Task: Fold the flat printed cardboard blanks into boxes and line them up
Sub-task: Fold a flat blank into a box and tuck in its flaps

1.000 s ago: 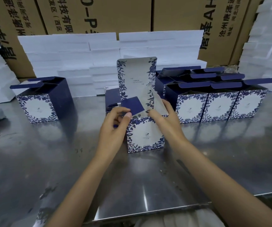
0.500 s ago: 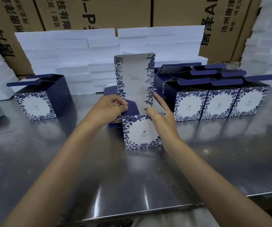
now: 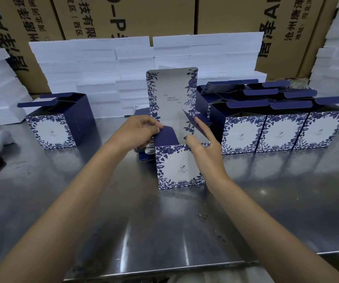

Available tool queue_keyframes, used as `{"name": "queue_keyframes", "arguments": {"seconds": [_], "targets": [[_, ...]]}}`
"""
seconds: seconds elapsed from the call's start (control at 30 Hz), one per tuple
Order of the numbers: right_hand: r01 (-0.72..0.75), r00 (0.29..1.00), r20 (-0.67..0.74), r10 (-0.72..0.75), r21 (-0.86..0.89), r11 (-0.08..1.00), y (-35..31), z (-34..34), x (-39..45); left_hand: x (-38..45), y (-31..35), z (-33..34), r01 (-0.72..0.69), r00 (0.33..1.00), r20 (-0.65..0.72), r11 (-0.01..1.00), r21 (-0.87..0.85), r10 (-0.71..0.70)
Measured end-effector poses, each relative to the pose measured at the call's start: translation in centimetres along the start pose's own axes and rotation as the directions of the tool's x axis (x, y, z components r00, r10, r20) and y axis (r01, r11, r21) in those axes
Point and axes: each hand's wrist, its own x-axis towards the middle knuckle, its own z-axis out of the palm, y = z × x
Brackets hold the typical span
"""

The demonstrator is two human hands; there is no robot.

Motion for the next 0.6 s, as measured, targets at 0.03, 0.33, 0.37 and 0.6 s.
{"name": "queue_keyframes", "arguments": {"seconds": [0.03,0.33,0.37,0.6], "targets": [[0.004,1.0,-0.001,-0.004,0.006,1.0,0.1,0.0,0.0,0.1,-0.1,0.1,-0.001,1.0,-0.016,1.0,-0.004,0.001],[0.025,1.0,0.009,-0.025,0.025,0.999,0.1,-0.1,0.1,1.3,-0.6,0.6,0.046,0.995,-0.087,0.996,-0.072,-0.052],[0.02,1.0,0.008,-0.021,0.03,0.999,0.0,-0.1,0.0,1.5,-0.7,0.8,0.038,0.994,-0.096,0.998,-0.058,-0.044],[-0.189,0.942,0.264,0.21,-0.102,0.977,-2.5,-3.4,0.7,1.7,-1.4,1.2,-0.027,0.985,-0.169,0.999,-0.031,0.021]]}}
